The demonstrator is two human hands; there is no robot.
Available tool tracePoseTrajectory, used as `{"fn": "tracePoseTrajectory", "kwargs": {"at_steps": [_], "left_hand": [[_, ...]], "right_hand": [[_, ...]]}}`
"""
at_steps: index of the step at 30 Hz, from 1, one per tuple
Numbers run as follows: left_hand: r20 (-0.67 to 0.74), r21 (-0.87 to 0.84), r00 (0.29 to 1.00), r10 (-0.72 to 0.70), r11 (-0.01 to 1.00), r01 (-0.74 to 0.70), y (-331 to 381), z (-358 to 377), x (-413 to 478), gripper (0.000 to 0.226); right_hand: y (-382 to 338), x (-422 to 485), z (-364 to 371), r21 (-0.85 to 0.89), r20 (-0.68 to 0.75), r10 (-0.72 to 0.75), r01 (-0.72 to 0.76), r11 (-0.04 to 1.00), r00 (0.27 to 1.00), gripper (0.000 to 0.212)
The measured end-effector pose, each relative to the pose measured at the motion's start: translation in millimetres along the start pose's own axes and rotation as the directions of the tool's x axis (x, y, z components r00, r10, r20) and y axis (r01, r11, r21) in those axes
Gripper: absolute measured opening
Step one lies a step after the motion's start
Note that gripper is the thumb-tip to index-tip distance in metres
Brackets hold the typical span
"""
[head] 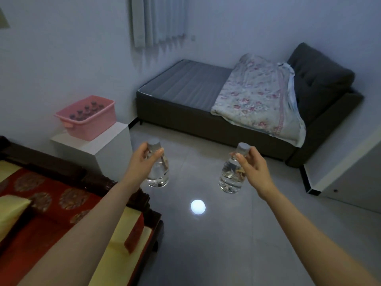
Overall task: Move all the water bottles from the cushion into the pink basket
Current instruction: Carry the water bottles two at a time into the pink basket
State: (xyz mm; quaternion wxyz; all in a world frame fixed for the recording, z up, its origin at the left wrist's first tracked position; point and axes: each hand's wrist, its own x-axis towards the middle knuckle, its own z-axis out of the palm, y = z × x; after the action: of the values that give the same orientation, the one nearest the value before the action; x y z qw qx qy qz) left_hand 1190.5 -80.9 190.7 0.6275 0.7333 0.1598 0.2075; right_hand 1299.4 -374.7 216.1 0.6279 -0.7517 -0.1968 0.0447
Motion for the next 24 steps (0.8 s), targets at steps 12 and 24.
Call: {"fn": "tracePoseTrajectory", "kwargs": {"at_steps": [12,24], "left_hand": [[-0.189,-0.017,0.982,-0.016,1.000,0.013,-18,33,203,0.018],[-0.407,0.067,0.913,-0.030,0.996,0.063,-59,-43,358,0.020]], "right_hand": [[53,265,24,-0.034,0.222,-0.021,0.029,0.999,0.975,0.016],[76,481,167,-0.050,0.499,-0.081,0.122,0.991,0.863,0.017]]}}
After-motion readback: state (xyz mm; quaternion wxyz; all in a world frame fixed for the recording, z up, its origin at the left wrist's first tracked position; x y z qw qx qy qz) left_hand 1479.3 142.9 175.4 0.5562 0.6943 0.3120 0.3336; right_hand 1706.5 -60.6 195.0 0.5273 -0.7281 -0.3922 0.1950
